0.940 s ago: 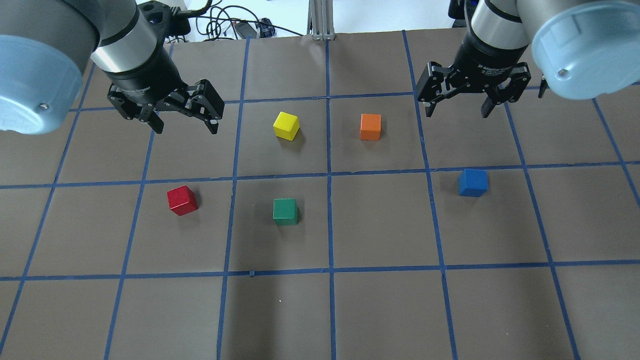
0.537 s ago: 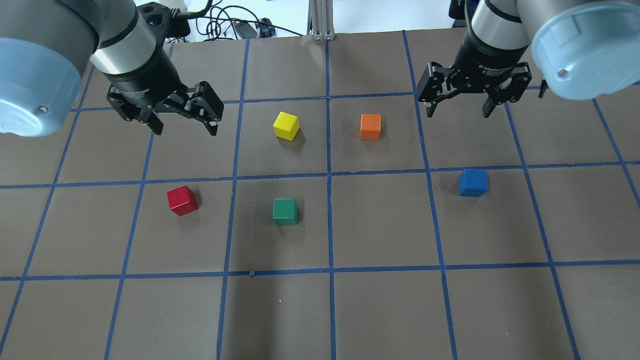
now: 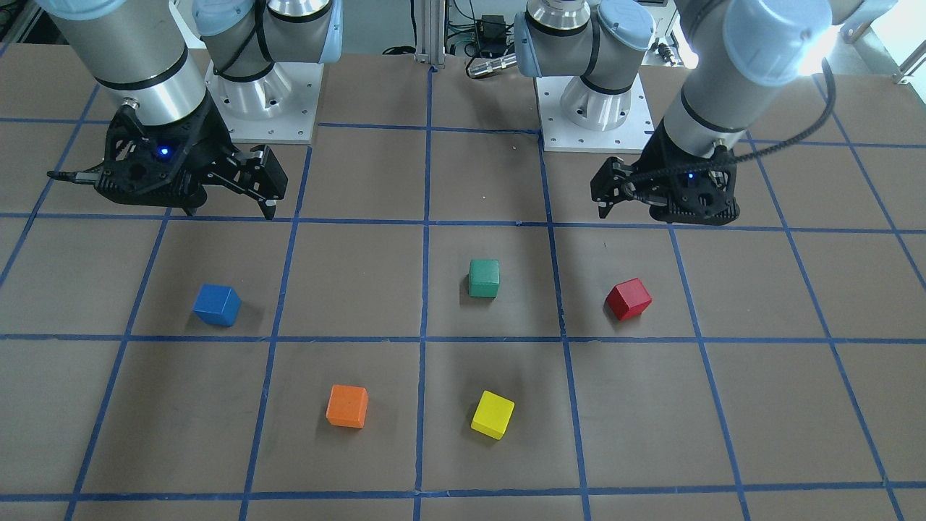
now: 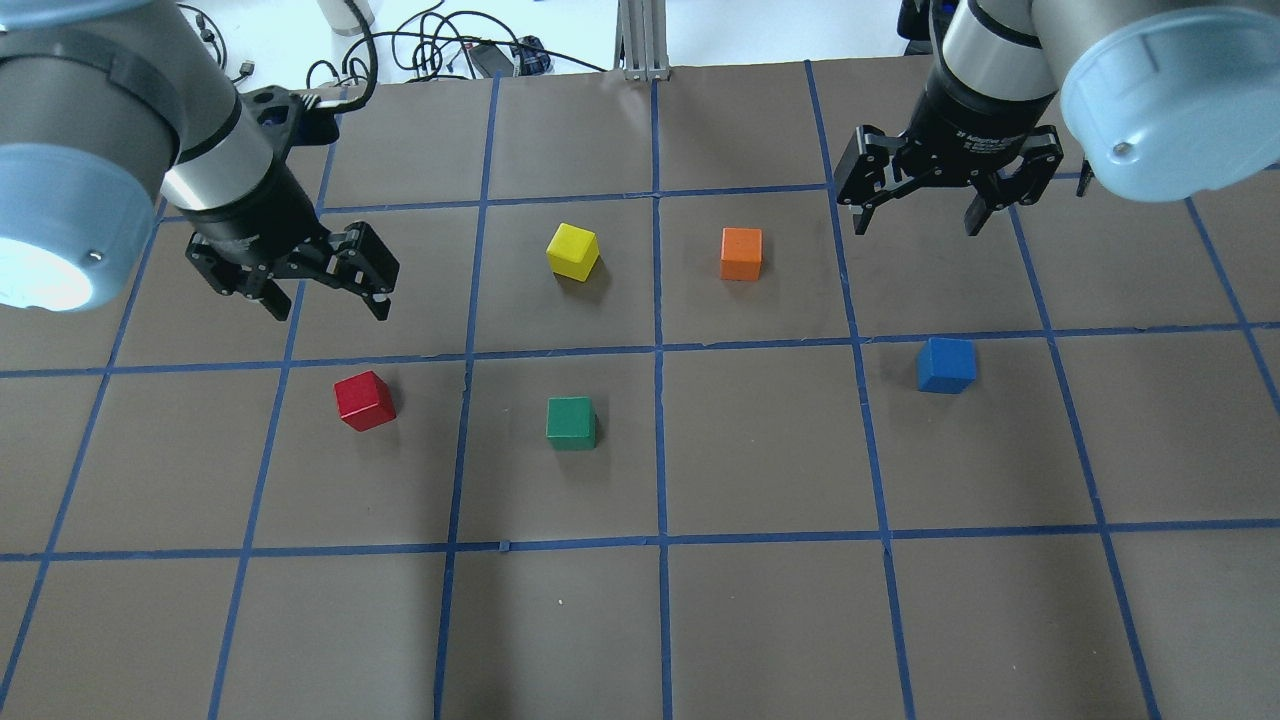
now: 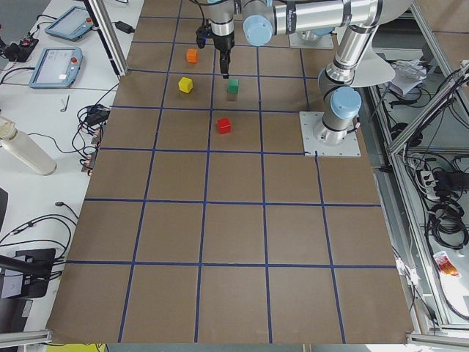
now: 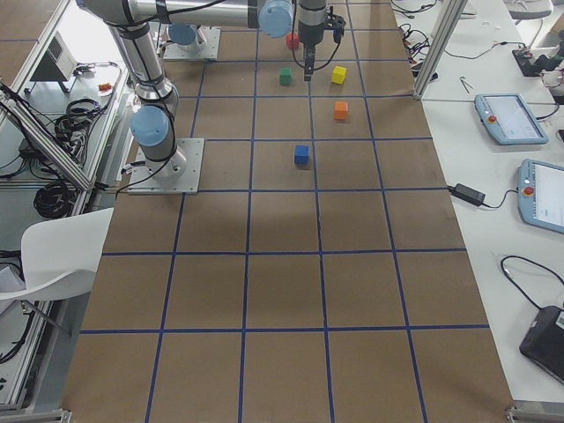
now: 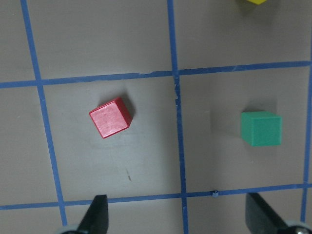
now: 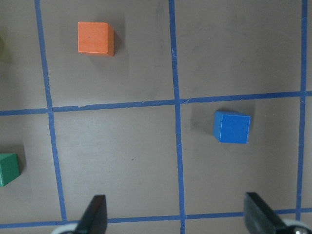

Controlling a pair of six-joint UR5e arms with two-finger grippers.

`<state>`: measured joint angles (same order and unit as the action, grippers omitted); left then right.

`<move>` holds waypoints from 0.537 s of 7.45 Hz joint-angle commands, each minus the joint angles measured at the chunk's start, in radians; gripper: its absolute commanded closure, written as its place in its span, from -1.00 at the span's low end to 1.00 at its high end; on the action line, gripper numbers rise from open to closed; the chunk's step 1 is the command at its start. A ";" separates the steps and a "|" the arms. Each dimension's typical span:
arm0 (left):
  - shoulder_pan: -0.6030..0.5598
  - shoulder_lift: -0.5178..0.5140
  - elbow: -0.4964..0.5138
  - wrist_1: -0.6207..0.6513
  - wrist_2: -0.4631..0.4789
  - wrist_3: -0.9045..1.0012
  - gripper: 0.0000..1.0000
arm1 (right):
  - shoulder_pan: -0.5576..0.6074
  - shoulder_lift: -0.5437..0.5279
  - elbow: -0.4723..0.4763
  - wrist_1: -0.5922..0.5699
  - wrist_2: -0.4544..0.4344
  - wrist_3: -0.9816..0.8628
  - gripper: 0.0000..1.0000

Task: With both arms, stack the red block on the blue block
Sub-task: 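Lower the left gripper onto the red cube and close on it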

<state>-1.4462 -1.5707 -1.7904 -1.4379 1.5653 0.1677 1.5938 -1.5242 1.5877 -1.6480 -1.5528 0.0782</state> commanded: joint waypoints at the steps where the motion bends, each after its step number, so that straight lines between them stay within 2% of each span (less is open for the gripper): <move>1: 0.098 -0.020 -0.207 0.245 0.002 0.044 -1.00 | 0.000 -0.001 0.003 0.005 -0.003 0.000 -1.00; 3: 0.154 -0.066 -0.321 0.400 -0.001 0.015 -1.00 | 0.000 -0.001 0.002 0.002 0.000 0.000 -1.00; 4: 0.155 -0.099 -0.340 0.418 -0.007 -0.032 -1.00 | 0.000 -0.001 -0.002 0.002 -0.001 0.000 -1.00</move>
<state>-1.3054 -1.6339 -2.0904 -1.0721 1.5641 0.1795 1.5938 -1.5247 1.5892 -1.6454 -1.5538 0.0782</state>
